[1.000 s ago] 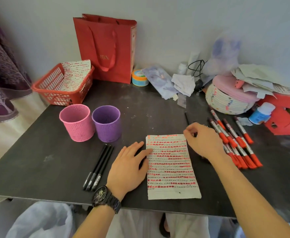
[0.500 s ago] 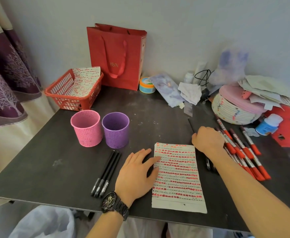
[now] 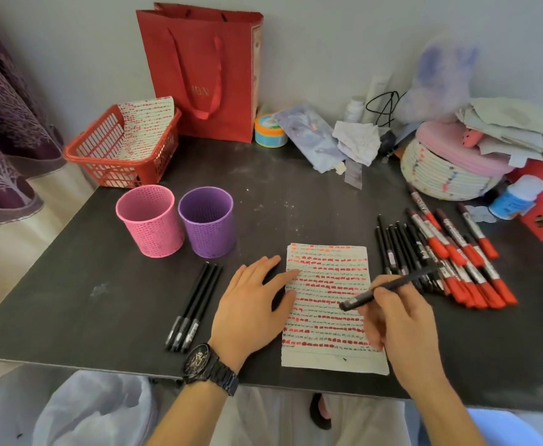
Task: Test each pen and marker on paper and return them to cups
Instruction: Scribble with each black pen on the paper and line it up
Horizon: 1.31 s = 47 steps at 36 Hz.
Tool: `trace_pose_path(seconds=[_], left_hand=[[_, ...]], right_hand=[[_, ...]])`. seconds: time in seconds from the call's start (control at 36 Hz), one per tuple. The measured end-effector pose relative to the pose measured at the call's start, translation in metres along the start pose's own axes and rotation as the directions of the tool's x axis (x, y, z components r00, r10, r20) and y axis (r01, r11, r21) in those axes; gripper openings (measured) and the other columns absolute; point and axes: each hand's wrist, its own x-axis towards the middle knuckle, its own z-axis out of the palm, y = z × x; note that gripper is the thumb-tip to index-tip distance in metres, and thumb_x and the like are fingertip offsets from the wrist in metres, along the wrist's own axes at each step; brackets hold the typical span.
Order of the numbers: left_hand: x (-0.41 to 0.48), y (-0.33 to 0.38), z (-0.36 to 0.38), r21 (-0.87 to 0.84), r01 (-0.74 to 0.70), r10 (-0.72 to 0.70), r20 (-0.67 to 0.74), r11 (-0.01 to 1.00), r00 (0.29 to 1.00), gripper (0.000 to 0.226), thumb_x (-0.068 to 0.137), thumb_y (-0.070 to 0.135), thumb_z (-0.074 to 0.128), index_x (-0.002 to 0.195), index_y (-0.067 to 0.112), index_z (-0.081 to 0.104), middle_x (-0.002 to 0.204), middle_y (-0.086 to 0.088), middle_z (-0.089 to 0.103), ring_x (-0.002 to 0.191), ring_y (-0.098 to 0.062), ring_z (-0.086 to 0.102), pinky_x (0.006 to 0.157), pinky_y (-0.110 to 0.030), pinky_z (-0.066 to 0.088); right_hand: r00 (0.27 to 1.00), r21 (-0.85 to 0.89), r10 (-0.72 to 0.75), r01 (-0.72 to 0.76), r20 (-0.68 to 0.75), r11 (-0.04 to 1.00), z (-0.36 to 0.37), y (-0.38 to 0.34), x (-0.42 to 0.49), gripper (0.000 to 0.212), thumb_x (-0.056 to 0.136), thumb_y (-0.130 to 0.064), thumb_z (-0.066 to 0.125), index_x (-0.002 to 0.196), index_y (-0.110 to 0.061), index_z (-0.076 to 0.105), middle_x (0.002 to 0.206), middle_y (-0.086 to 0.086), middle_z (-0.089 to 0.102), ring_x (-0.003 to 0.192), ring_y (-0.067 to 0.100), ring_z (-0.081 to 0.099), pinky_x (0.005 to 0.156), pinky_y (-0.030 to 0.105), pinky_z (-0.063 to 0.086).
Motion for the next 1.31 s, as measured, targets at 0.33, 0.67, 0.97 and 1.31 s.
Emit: trace_pose_path(seconds=[0.33,0.67,0.97,1.31], left_hand=[[-0.003,0.008,-0.008,-0.039,0.02,-0.019,0.015,0.999,1.0,0.045,0.101,0.055,0.037,0.144,0.043,0.048,0.16,0.014,0.033,0.15,-0.007,0.023,0.125,-0.037,0.012],[-0.036,0.073,-0.013,-0.378,-0.042,0.043,-0.006,0.925,0.999,0.042,0.095,0.063,0.04,0.134,0.05,0.047,0.118,0.032,0.059,0.109,0.004,0.052,0.09,-0.01,0.04],[-0.032,0.076,-0.009,-0.352,-0.049,0.098,0.125,0.935,0.987,0.037,0.097,0.068,0.025,0.097,0.045,0.054,0.097,0.022,0.057,0.095,-0.001,0.056,0.075,-0.02,0.046],[-0.036,0.084,-0.002,-0.197,0.019,-0.004,0.077,0.98,0.997,0.065,0.085,0.085,0.002,0.071,0.041,0.047,0.068,0.022,0.057,0.075,0.002,0.056,0.05,-0.016,0.027]], right_hand=[[0.999,0.079,-0.036,0.037,-0.016,0.996,0.008,0.034,-0.012,0.037,0.096,0.007,0.058,0.074,-0.021,0.065,0.061,0.016,0.068,0.042,0.013,0.049,0.044,0.018,0.041],[0.99,0.121,-0.13,0.123,0.05,0.985,0.006,0.034,-0.014,0.01,0.081,-0.01,0.066,0.085,-0.001,0.067,0.062,-0.004,0.067,0.051,0.005,0.06,0.048,0.016,0.043],[0.985,0.205,-0.149,0.129,0.086,0.97,0.004,0.031,-0.016,0.021,0.092,-0.011,0.061,0.078,-0.015,0.075,0.06,0.004,0.066,0.048,0.006,0.054,0.048,0.016,0.041],[0.997,0.166,-0.045,0.034,0.066,0.985,0.006,0.021,-0.019,0.023,0.091,-0.026,0.065,0.071,-0.02,0.076,0.062,0.003,0.067,0.05,0.009,0.055,0.048,0.018,0.043]])
